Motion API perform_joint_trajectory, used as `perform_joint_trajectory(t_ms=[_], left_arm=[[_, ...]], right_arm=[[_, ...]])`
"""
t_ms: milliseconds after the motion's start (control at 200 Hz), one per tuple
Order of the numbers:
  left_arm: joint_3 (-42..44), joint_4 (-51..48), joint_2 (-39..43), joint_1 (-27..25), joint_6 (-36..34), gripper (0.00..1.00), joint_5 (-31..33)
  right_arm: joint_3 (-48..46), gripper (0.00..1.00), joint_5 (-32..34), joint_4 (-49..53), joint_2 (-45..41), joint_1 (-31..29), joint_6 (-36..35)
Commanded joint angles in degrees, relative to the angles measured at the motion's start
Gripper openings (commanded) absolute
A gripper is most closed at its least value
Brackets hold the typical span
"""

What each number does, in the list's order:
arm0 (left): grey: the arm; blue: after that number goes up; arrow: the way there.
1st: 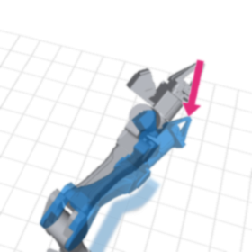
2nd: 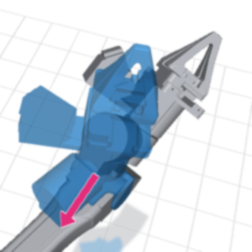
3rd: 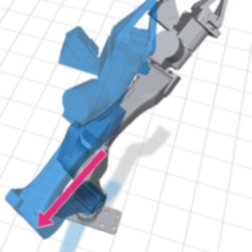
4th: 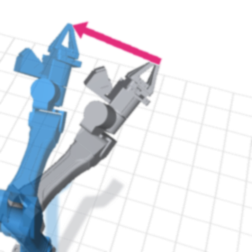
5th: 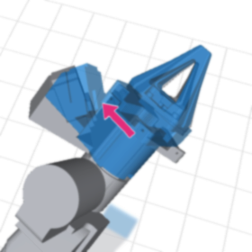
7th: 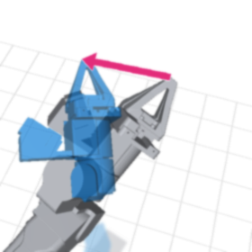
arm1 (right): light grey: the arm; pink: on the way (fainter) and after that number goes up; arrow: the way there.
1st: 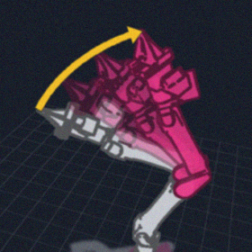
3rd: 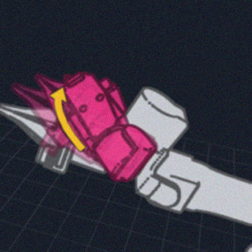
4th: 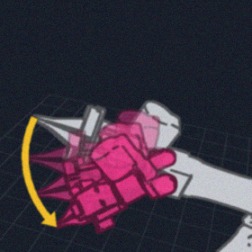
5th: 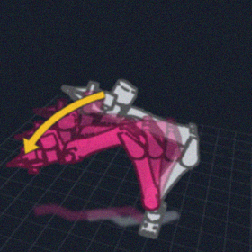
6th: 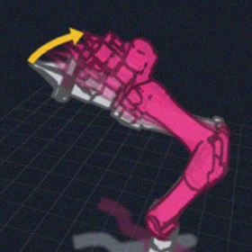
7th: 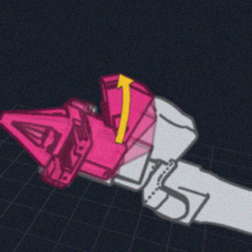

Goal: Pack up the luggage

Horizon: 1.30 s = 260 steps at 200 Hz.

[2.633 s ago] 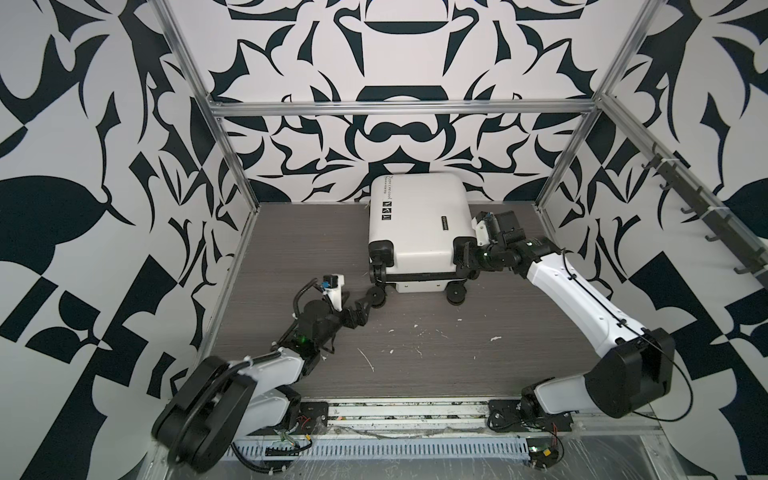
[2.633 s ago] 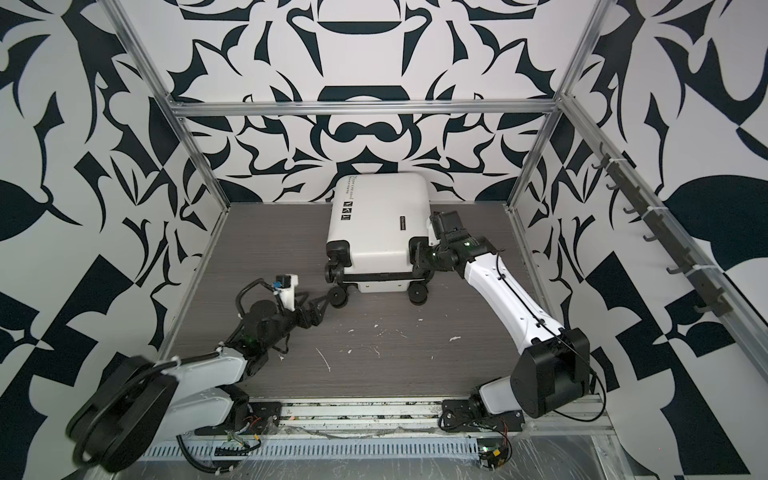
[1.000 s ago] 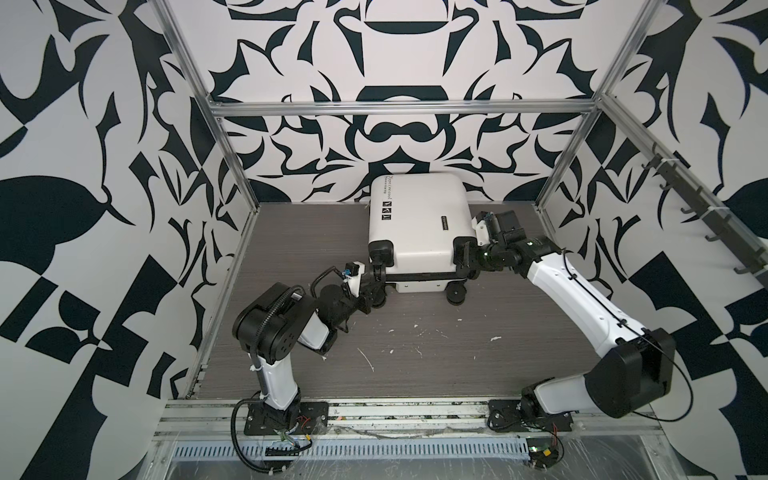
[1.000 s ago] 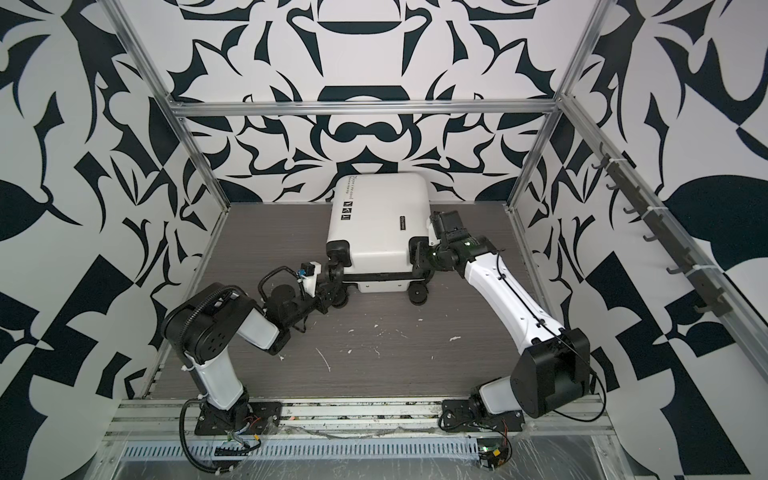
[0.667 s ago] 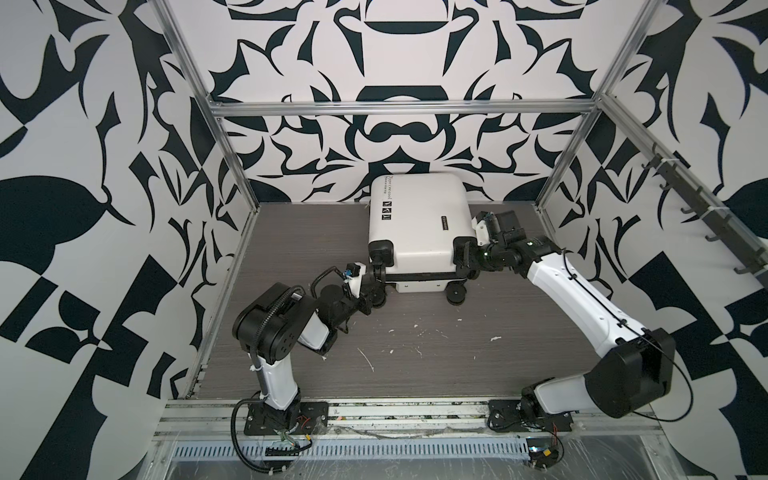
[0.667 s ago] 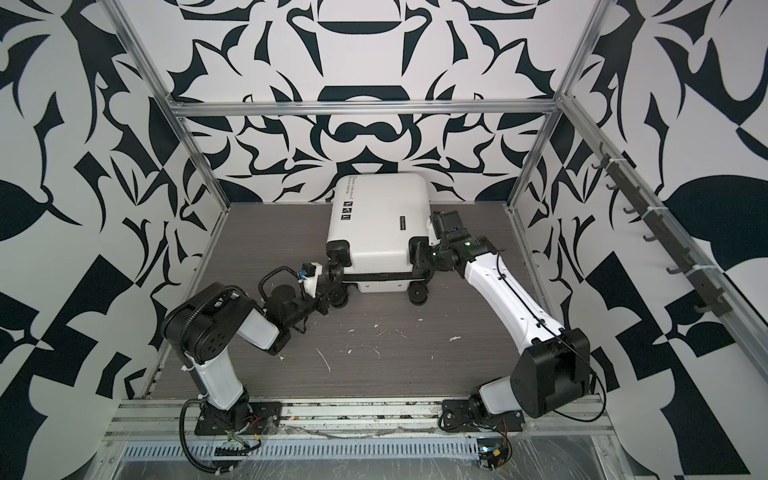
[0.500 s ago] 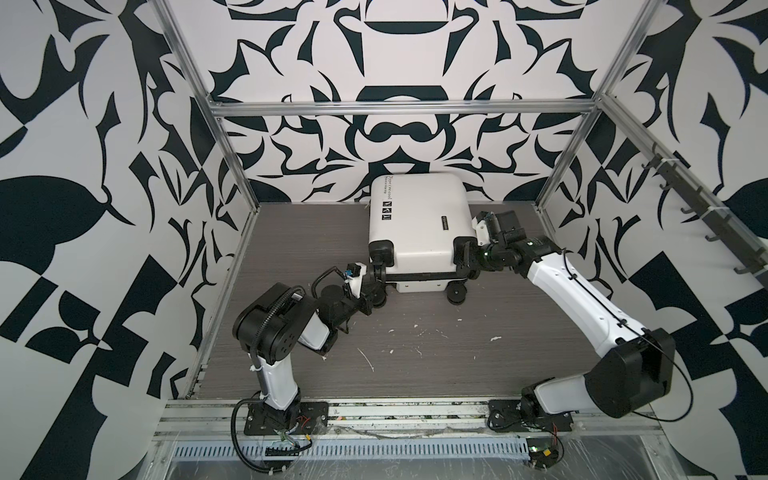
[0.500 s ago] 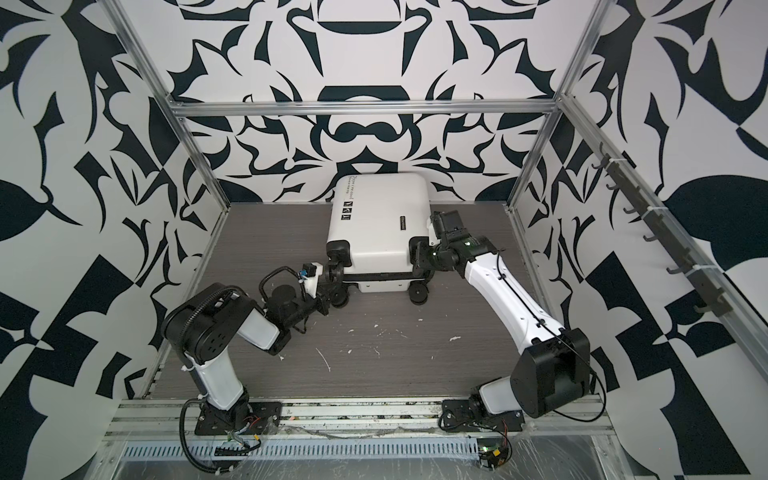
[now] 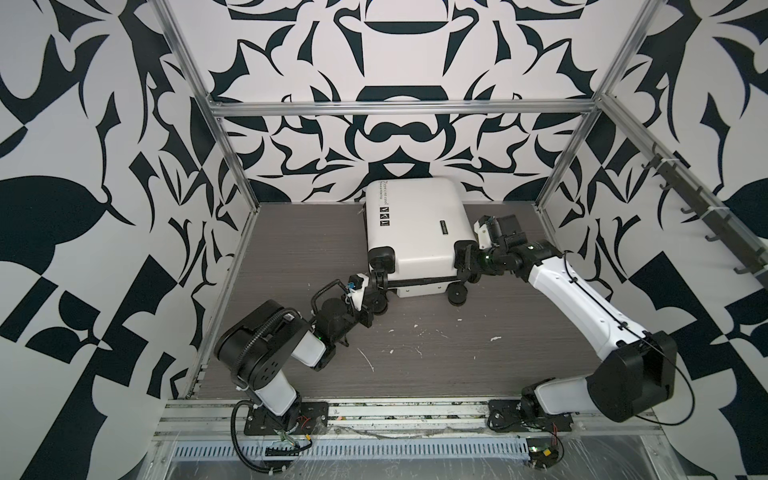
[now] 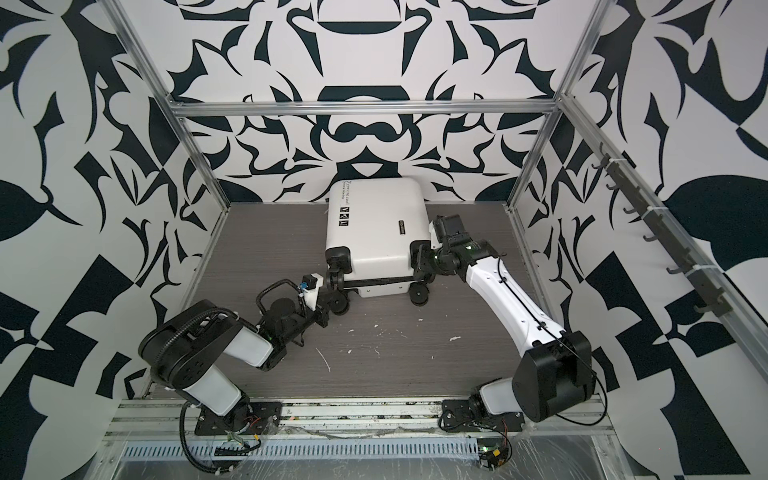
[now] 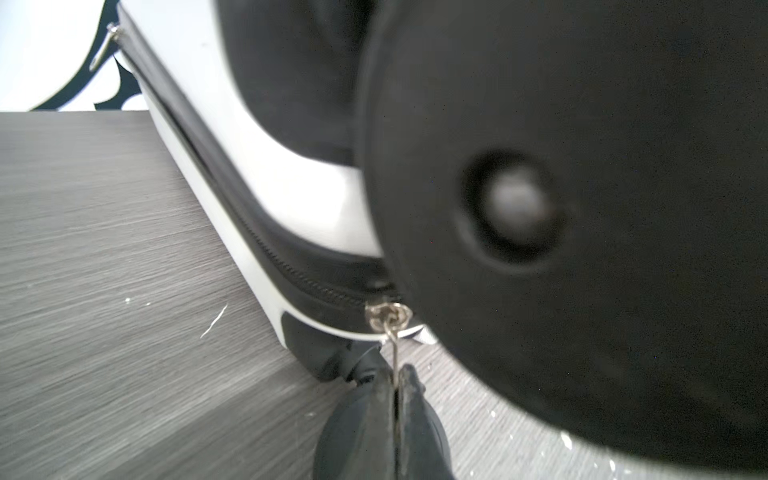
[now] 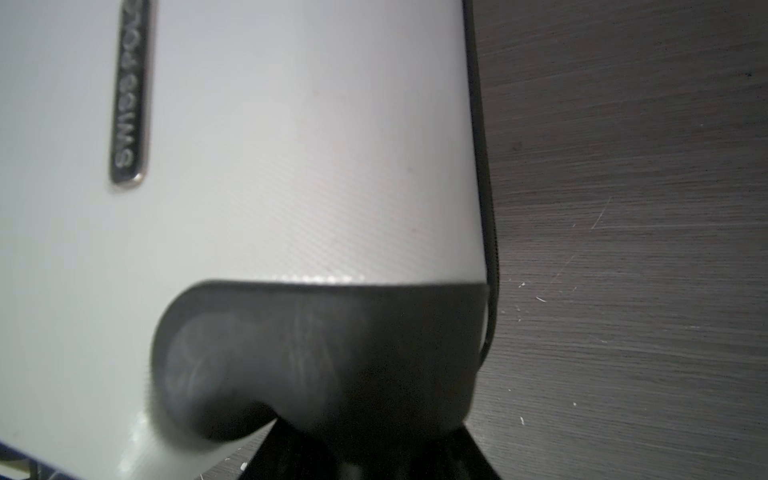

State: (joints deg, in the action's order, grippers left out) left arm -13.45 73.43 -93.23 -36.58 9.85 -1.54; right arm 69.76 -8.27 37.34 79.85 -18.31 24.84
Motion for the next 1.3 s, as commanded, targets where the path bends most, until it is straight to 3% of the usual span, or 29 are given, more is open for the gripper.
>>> perform_joint_trajectory(t_ms=[0,415,800,1295], left_arm=[[-0.58,2.68,4.39,-3.61,-5.59,0.0,0.68],[-3.23,-9.57,12.8,-14.29,-12.25,0.0,5.67],[-8.37,-7.77,6.58,-23.65,-12.01,0.0,10.72],[-12.47,-7.34,3.25,-26.2,-9.15,0.0,10.95]], right_arm=[[0.61,0.0,-2.48,-8.08,-2.18,-0.8,3.2],[-1.73,0.0,0.63,-12.03,-1.85,-4.04,7.4],[-1.35,0.0,2.82,-13.37,-1.09,-8.82,8.72],[-1.87,0.0,3.73,-12.97,-2.42,-9.93,8.31]])
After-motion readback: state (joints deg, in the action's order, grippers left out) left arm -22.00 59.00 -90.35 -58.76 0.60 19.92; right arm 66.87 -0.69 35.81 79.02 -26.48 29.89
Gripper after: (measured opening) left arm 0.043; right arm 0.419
